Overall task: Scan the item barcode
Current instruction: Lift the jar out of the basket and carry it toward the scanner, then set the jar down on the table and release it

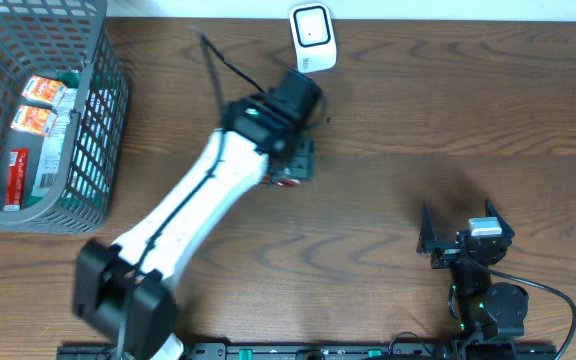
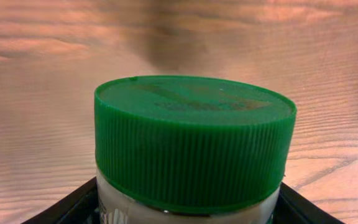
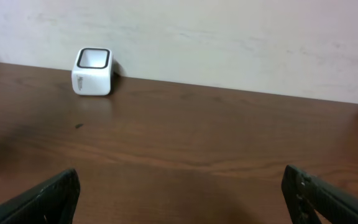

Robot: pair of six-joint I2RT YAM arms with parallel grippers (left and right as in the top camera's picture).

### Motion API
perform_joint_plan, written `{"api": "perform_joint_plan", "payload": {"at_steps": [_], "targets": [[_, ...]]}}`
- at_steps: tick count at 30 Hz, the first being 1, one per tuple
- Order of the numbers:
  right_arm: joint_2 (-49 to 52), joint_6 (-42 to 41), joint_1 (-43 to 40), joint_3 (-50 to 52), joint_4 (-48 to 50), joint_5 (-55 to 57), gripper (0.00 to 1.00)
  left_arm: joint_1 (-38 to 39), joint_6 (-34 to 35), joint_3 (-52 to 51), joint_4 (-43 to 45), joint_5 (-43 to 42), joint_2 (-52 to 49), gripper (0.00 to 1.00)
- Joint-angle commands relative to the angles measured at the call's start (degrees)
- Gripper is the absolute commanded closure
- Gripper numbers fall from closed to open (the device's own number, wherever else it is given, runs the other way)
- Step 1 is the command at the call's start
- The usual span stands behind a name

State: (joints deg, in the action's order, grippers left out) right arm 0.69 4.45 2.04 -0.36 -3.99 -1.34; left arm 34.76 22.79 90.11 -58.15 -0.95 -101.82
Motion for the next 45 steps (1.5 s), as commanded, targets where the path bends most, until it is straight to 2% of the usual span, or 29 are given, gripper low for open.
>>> {"api": "perform_joint_plan", "payload": {"at_steps": [1, 3, 10, 13, 22, 23, 28, 31, 45], "targets": [[-0.3, 0.3, -0.6, 0.0, -0.2, -0.2, 0.01, 2.8, 8.0, 0.3, 0.4, 0.6, -3.0, 0.42], [-0.3, 0.3, -0.6, 0.0, -0.2, -0.2, 0.01, 4.6, 10.9, 0.3, 0.8, 0.6, -5.2, 0.42], [-0.3, 0.3, -0.6, 0.0, -0.2, -0.2, 0.01, 11.5, 12.6, 0.3, 7.2, 1.4, -14.5, 0.42], [-0.3, 0.3, -0.6, 0.0, -0.2, -0.2, 0.01, 12.2, 15.5, 0.3, 9.1, 3.8, -17.5, 0.42], [-0.3, 0.3, -0.6, 0.0, -0.2, -0.2, 0.01, 12.1, 15.9, 0.2, 9.1, 4.0, -20.4, 0.42], [-0.3, 0.3, -0.6, 0.0, -0.2, -0.2, 0.01, 12.1, 15.9, 0.2, 9.3, 4.0, -20.3, 0.41], [-0.3, 0.3, -0.6, 0.0, -0.2, -0.2, 0.01, 12.1, 15.6, 0.2, 9.0, 2.7, -20.3, 0.2], [-0.3, 0.3, -0.6, 0.0, -0.2, -0.2, 0.01, 12.2, 15.6, 0.5, 9.0, 2.5, -19.8, 0.15], [-0.3, 0.3, -0.6, 0.0, -0.2, -0.2, 0.01, 11.9, 13.7, 1.6, 9.3, 4.3, -13.7, 0.11]]}}
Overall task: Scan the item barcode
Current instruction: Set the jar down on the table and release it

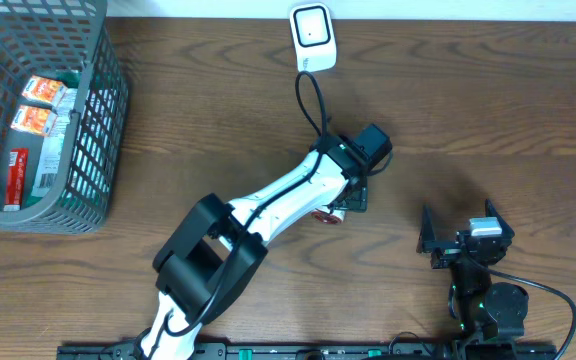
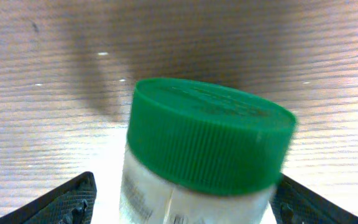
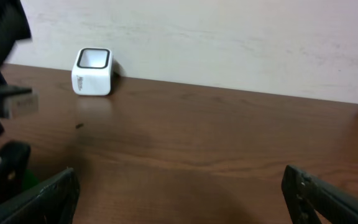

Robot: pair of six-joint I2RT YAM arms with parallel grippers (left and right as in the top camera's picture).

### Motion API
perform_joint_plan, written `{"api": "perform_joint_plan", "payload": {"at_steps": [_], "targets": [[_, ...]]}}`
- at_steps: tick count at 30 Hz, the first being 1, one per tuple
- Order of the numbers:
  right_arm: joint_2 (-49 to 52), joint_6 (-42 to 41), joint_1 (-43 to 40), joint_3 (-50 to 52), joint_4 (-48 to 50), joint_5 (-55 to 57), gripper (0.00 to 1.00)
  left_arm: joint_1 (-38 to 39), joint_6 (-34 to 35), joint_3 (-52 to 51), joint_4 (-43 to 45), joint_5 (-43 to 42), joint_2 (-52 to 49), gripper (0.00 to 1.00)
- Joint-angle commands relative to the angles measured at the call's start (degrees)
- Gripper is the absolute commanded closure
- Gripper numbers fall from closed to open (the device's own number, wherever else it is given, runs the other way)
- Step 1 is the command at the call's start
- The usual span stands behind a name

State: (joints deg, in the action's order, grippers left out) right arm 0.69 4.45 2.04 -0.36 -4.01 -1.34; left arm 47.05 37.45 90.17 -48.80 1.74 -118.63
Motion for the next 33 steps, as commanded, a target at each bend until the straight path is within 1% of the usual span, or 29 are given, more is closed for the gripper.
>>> {"api": "perform_joint_plan", "payload": {"at_steps": [1, 12, 18, 22, 25, 27, 29, 31, 33], "targets": [[-0.3, 0.3, -0.6, 0.0, -0.2, -0.2, 0.01, -0.3, -1.0, 1.6, -0.1, 2.0, 3.5, 0.11], [-0.3, 0.3, -0.6, 0.0, -0.2, -0.2, 0.01, -0.4, -2.6, 1.6, 1.7, 2.7, 7.8, 0.11], [-0.3, 0.3, -0.6, 0.0, -0.2, -0.2, 0.01, -0.7, -5.4, 1.6, 1.7, 4.1, 9.5, 0.11], [-0.3, 0.3, -0.6, 0.0, -0.2, -0.2, 0.01, -2.1, -8.6, 1.9, 1.0, 5.2, 10.9, 0.12], [-0.3, 0.3, -0.6, 0.0, -0.2, -0.2, 0.01, -5.6, -11.2, 4.4, -3.5, 7.3, 12.3, 0.12], [-0.3, 0.3, -0.6, 0.0, -0.2, -0.2, 0.01, -9.4, -13.5, 8.2, -8.4, 7.4, 13.4, 0.12], [-0.3, 0.3, -0.6, 0.0, -0.2, -0.2, 0.01, -14.1, -15.2, 12.9, -13.2, 7.4, 14.7, 0.12], [-0.3, 0.3, -0.6, 0.0, -0.2, -0.2, 0.01, -20.0, -15.4, 18.3, -17.5, 7.4, 16.2, 0.12], [-0.3, 0.3, -0.6, 0.0, -0.2, -0.2, 0.01, -25.9, -15.8, 22.2, -19.3, 7.3, 18.1, 0.12]]}}
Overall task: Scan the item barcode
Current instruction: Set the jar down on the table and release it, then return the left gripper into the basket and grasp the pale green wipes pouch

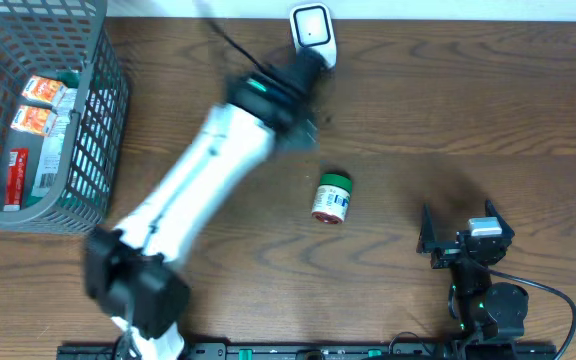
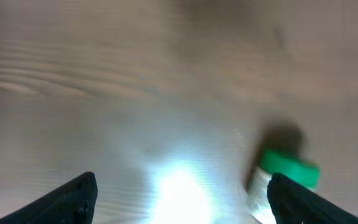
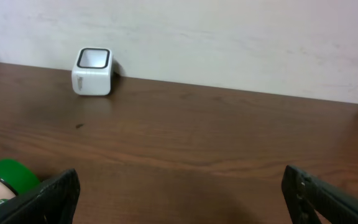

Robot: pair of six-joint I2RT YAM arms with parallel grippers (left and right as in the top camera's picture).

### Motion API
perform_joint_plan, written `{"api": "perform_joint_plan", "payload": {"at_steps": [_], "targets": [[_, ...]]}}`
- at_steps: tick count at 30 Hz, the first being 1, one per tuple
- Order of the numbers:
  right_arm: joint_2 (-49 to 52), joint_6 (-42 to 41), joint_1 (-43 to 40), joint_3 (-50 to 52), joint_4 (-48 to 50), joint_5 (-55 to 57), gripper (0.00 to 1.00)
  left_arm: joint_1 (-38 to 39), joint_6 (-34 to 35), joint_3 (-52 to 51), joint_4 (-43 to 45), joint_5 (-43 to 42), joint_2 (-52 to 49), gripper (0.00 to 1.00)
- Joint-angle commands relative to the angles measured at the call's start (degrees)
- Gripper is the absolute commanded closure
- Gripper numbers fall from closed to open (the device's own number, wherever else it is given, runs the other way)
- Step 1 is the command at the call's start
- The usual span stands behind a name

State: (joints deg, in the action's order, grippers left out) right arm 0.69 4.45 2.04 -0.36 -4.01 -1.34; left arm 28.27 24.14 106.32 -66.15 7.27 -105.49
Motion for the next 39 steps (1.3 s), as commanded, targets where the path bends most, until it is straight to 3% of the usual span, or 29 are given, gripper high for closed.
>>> {"api": "perform_joint_plan", "payload": {"at_steps": [1, 11, 18, 21, 25, 39], "targets": [[-0.3, 0.3, -0.6, 0.0, -0.2, -0.2, 0.01, -9.8, -2.5, 7.3, -2.0, 1.8, 5.9, 0.12], [-0.3, 0.3, -0.6, 0.0, -0.2, -0.2, 0.01, -41.2, -2.5, 9.1, -2.7, 1.8, 13.6, 0.12], [-0.3, 0.3, -0.6, 0.0, -0.2, -0.2, 0.01, -54.9, -3.0, 7.3, -4.5, 1.8, 9.9, 0.03], [-0.3, 0.3, -0.6, 0.0, -0.2, -0.2, 0.01, -56.7, -6.7, 6.9, -5.3, 1.5, 7.1, 0.01], [-0.3, 0.3, -0.6, 0.0, -0.2, -0.2, 0.01, -56.9, -13.6, 6.4, -6.2, -5.1, 2.6, 0.02], [-0.3, 0.3, -0.6, 0.0, -0.2, -0.2, 0.01, -57.1, -16.9, 6.3, -5.2, -5.8, -13.6, 0.02]]}}
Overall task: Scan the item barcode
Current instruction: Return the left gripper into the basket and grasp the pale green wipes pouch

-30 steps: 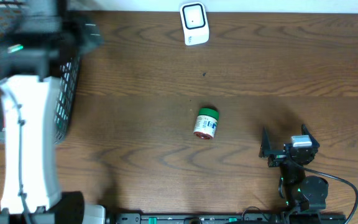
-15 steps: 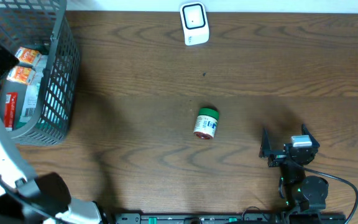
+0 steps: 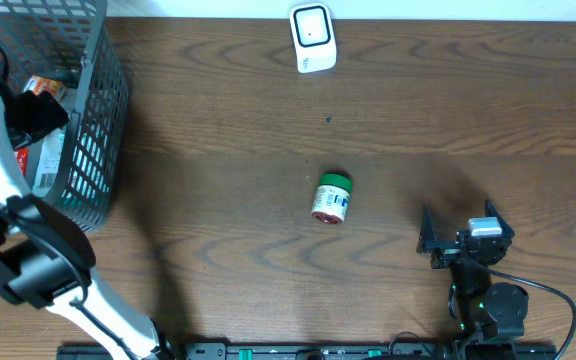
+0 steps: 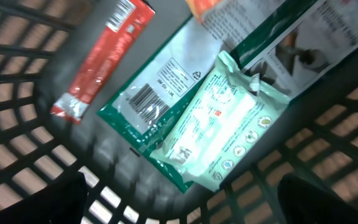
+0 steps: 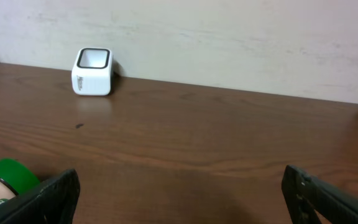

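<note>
A jar with a green cap (image 3: 332,198) lies on its side in the middle of the wooden table; its cap also shows in the right wrist view (image 5: 2,180). The white scanner (image 3: 311,36) stands at the back edge. My left gripper (image 3: 40,110) hangs open over the grey basket (image 3: 98,120), with nothing between its fingers (image 4: 182,208). Below it lie a pale green pouch (image 4: 219,124), a dark green packet with a barcode (image 4: 154,102) and a red stick pack (image 4: 101,59). My right gripper (image 3: 458,240) rests open at the front right.
The basket at the far left holds several packets, among them orange-and-white boxes (image 3: 36,105). The scanner (image 5: 92,71) stands against the pale wall. Bare wood lies between the jar and the right gripper (image 5: 179,196).
My left arm was by the scanner at the back middle of the table; now its open gripper is over the basket at the far left. The jar and the right arm have not moved.
My left gripper was shut on the green-capped jar just below the scanner. Then it held the jar further right, mid-table. After that the jar lay on the table and the gripper was open near the scanner. Now the gripper is over the basket.
</note>
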Robot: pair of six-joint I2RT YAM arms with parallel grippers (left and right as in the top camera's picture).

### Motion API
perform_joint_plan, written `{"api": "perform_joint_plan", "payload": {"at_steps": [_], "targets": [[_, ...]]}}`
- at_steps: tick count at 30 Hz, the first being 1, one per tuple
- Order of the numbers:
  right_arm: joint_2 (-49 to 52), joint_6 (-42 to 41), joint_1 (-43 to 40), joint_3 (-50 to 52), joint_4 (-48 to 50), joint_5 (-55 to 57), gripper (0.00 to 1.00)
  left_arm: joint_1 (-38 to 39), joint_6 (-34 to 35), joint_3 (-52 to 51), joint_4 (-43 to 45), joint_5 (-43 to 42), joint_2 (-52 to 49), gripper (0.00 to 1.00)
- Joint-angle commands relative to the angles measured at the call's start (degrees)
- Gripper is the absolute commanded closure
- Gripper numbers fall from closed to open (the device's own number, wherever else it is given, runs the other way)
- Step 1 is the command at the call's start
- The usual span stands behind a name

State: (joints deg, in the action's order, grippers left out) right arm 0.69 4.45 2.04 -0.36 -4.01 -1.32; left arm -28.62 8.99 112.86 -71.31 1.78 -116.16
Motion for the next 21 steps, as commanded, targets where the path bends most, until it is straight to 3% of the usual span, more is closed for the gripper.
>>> {"api": "perform_joint_plan", "payload": {"at_steps": [1, 11, 21], "targets": [[-0.3, 0.3, -0.6, 0.0, -0.2, -0.2, 0.01, -0.2, -1.7, -0.2, 0.0, -0.3, -3.8, 0.02], [-0.3, 0.3, -0.6, 0.0, -0.2, -0.2, 0.01, -0.2, -9.0, -0.2, 1.8, -7.5, -9.2, 0.02], [-0.3, 0.3, -0.6, 0.0, -0.2, -0.2, 0.01, -0.2, -9.0, -2.2, 4.1, -7.4, -9.3, 0.02]]}}
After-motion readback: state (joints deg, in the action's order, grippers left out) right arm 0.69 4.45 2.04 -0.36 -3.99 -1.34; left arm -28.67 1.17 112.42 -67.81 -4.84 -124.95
